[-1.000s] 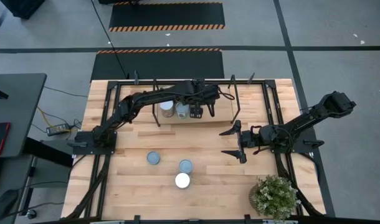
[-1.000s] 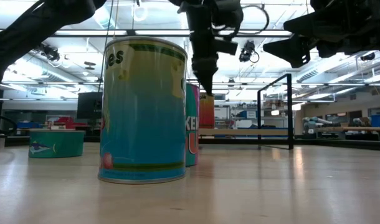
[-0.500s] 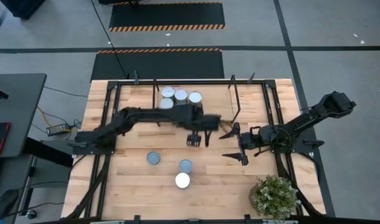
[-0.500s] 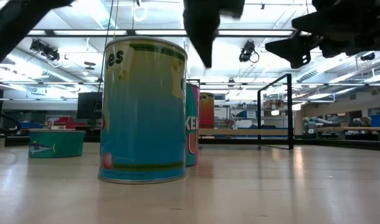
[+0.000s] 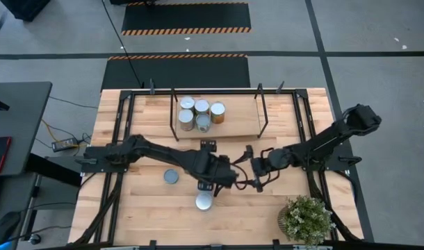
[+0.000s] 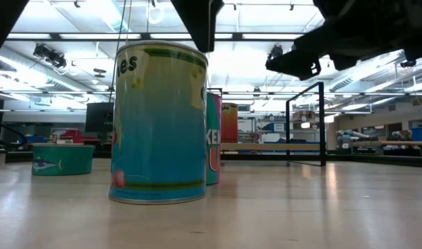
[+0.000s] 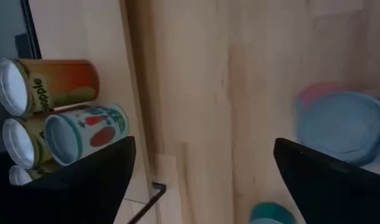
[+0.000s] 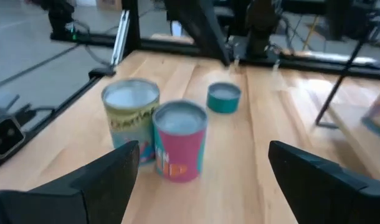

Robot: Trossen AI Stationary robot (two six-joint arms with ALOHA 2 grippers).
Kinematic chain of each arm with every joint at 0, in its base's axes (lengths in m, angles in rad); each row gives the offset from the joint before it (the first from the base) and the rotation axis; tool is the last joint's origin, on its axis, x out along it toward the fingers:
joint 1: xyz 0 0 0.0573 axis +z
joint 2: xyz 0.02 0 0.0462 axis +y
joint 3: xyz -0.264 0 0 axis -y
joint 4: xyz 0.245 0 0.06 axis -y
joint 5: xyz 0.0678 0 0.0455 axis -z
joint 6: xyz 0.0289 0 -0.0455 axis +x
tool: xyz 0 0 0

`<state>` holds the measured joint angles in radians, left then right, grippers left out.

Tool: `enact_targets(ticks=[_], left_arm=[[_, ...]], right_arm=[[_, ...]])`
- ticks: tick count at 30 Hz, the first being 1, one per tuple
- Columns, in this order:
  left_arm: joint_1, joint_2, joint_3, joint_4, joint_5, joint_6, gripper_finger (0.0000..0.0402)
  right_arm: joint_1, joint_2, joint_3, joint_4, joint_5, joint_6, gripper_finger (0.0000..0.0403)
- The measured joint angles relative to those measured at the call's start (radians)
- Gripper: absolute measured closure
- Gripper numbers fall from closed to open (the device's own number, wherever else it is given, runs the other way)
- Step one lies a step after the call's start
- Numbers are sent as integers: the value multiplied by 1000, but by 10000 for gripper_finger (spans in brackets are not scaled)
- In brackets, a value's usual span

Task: Pick and place cans onto a shelf
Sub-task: Put the canned cherries on the shelf

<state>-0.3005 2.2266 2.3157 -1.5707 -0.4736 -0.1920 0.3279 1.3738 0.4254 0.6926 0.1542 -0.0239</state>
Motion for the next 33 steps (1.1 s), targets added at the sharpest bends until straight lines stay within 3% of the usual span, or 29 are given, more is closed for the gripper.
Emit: enact_targets(ticks=[7,16,26,33], left_arm=[[-57,-26,-1,1,-55,-36,42],[-90,-166,0,0,-121,-16,80],[-98,-357,1,-1,-155,-31,113],[-162,-384,-1,1,-207,-57,135]], right_arm=[[10,85,136,-111,-22,-2,39],[25,37,298,-359,-16,-13,39],[25,49,402,-374,-44,-21,39],[27,49,405,-343,-104,51,39]])
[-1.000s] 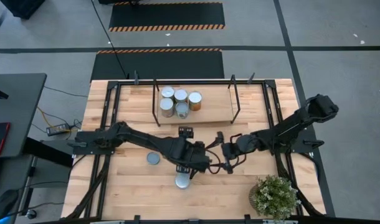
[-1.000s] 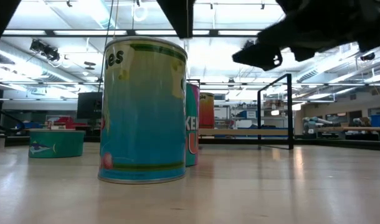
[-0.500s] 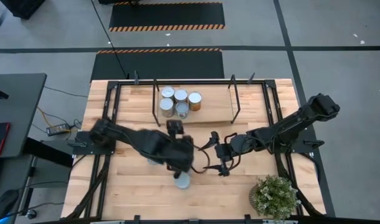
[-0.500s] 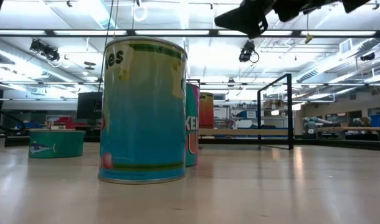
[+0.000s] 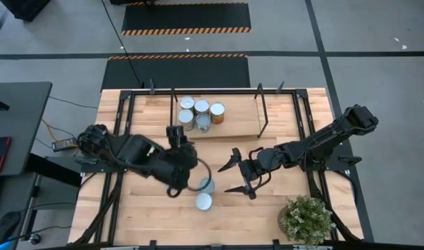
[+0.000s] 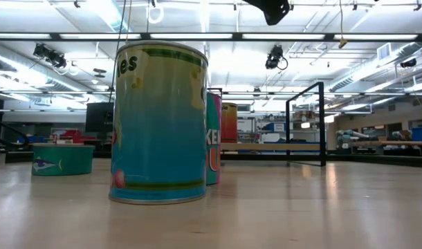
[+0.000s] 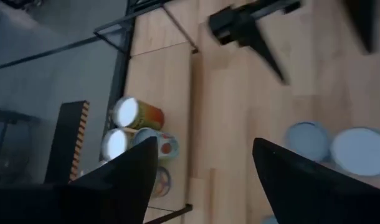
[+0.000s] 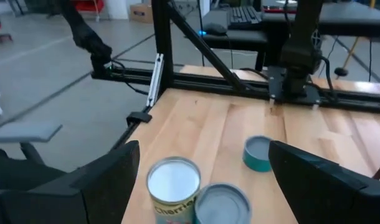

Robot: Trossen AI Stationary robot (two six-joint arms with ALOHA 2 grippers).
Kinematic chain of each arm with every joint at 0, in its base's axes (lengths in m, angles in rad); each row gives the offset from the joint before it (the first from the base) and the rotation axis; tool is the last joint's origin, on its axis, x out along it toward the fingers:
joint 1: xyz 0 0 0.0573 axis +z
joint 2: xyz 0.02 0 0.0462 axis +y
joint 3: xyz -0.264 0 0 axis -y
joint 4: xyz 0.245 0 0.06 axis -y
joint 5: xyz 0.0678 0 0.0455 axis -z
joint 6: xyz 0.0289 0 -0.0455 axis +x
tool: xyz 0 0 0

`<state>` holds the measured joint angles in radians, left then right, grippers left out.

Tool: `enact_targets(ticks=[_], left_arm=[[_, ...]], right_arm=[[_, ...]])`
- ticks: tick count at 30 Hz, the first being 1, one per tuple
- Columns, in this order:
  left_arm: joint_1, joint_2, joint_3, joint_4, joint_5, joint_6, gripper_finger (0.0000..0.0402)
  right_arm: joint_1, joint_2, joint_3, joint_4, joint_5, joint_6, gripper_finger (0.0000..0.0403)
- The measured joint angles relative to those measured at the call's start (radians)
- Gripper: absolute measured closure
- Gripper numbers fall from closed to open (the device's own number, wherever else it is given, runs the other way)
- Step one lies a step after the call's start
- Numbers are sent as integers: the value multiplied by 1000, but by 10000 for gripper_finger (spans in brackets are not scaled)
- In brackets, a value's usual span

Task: Pick and place cans onto a shelf
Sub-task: Put the canned cherries on the shelf

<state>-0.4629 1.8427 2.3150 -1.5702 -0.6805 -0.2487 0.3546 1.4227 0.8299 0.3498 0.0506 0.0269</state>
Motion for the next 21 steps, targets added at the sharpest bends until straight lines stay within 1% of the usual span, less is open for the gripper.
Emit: enact_targets(ticks=[1,3,7,10,14,17,21], left_arm=[[-15,-1,-14,7,-1,-5,139],[-37,-7,-84,43,-7,-10,147],[-85,-52,-328,152,-12,-22,163],[-110,-135,-527,249,-27,-26,177],[-120,-264,-757,448,-4,-29,197],[-136,-374,-908,600,13,-28,208],[-160,-501,-1084,718,26,-22,217]], right_arm=[[0,0,0,2,0,18,39],[3,0,0,10,0,45,39],[16,0,0,29,-1,60,39],[26,0,0,54,-1,70,39],[44,-1,0,60,24,90,39],[51,-1,0,67,73,87,39],[49,-1,0,70,90,95,39]])
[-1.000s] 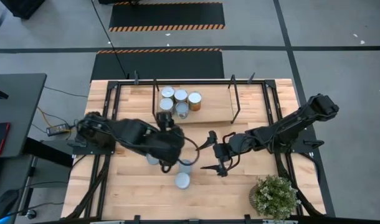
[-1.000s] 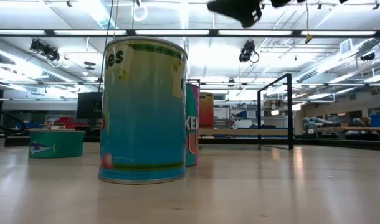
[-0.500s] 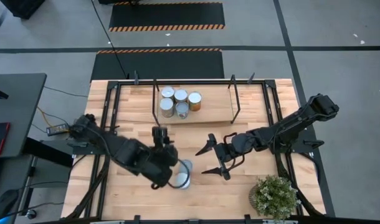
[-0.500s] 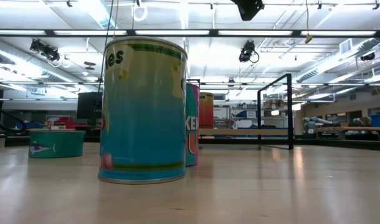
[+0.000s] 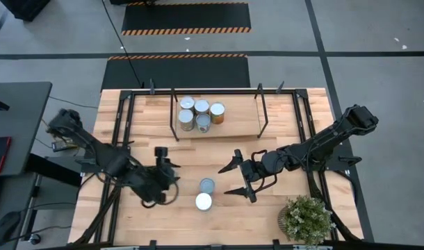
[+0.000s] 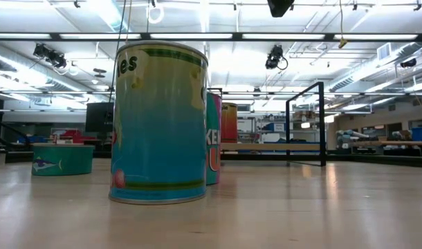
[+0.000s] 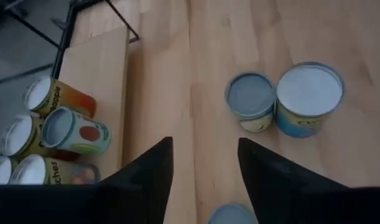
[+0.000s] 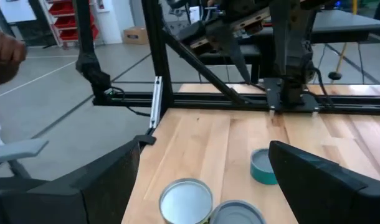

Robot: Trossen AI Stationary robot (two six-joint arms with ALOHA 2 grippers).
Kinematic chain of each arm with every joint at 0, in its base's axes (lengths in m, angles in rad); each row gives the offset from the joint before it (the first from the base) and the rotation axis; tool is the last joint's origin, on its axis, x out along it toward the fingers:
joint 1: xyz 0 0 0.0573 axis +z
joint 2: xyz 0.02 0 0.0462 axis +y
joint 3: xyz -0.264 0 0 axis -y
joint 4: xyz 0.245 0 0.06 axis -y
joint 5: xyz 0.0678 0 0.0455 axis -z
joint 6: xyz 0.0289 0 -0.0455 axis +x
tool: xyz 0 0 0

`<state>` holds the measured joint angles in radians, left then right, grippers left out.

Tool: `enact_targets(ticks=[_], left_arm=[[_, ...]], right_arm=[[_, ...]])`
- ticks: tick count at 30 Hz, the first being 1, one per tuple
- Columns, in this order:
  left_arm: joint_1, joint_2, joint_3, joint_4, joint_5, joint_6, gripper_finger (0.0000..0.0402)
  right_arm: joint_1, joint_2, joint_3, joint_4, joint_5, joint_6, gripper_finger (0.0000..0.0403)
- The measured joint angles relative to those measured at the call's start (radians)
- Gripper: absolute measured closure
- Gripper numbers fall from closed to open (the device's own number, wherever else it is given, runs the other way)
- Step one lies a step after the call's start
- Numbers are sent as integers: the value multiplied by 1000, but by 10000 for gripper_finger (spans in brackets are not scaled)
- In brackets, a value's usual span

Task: Pick and place cans onto a shelf
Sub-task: Put the canned cherries on the shelf

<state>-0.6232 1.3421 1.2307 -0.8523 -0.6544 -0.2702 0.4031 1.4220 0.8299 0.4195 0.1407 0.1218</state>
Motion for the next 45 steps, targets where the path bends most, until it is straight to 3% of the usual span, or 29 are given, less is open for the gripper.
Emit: enact_targets(ticks=[7,12,16,22,26,35,45], left_arm=[[-33,-202,-285,281,39,107,219],[-32,-311,-506,598,195,127,219],[-32,-331,-638,817,260,73,219],[-33,-290,-773,1003,251,-34,216],[-32,-255,-818,1096,244,-60,191],[-65,-142,-821,1138,257,-130,112],[-129,38,-803,1281,245,-192,97]], right_arm=[[-28,0,0,-1,40,1,39],[-33,0,0,-1,54,16,39],[-33,0,0,5,53,41,39],[-32,0,5,-5,49,62,39],[-32,51,88,-70,48,14,39],[-36,314,480,-439,37,-104,39],[12,530,712,-654,20,-174,25]])
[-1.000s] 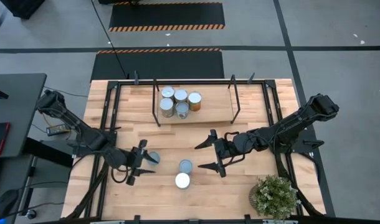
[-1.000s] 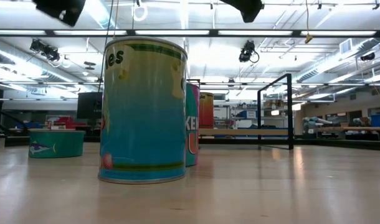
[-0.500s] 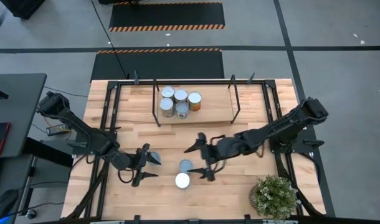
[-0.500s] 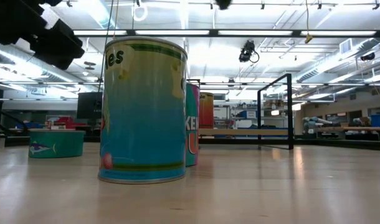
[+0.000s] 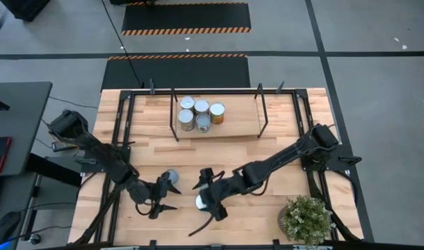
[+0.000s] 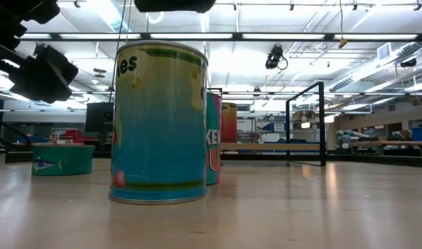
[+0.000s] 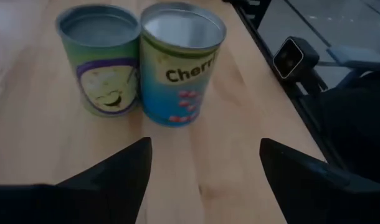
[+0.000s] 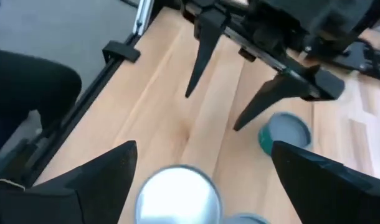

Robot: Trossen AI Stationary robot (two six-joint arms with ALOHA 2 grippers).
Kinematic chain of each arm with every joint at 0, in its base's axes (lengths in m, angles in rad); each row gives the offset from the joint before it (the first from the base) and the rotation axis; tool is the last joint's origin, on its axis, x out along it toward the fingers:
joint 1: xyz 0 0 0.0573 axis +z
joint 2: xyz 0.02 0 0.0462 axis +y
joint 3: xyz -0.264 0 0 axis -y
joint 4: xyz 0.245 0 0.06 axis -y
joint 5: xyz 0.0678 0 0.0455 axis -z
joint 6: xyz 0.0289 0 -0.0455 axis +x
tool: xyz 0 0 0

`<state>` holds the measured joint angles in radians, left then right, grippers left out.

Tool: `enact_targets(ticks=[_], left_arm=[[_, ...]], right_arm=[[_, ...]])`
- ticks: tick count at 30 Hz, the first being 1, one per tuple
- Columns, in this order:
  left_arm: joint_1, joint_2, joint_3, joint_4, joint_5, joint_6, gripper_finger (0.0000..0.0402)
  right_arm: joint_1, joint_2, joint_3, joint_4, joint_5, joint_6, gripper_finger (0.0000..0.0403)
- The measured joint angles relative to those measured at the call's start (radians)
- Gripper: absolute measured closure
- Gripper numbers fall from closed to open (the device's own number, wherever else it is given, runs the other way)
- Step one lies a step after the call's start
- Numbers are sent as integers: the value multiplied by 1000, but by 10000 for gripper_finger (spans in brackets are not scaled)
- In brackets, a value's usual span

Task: Pick and place cans onto a shelf
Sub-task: Put the canned cherries on the shelf

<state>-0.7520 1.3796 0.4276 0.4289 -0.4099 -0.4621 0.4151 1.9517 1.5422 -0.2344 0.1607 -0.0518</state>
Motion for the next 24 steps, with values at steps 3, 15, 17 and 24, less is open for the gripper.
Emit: enact_targets(ticks=[3,15,17,24], left_arm=[[-1,34,25,6,-19,0,97],[16,48,32,6,-37,-104,106],[18,48,32,5,-38,-104,106],[33,48,32,18,-100,-110,106]], right_arm=[[9,50,89,-94,3,6,9],[16,212,333,-378,2,7,4],[17,213,335,-365,-2,15,3],[37,223,336,-376,75,55,4]])
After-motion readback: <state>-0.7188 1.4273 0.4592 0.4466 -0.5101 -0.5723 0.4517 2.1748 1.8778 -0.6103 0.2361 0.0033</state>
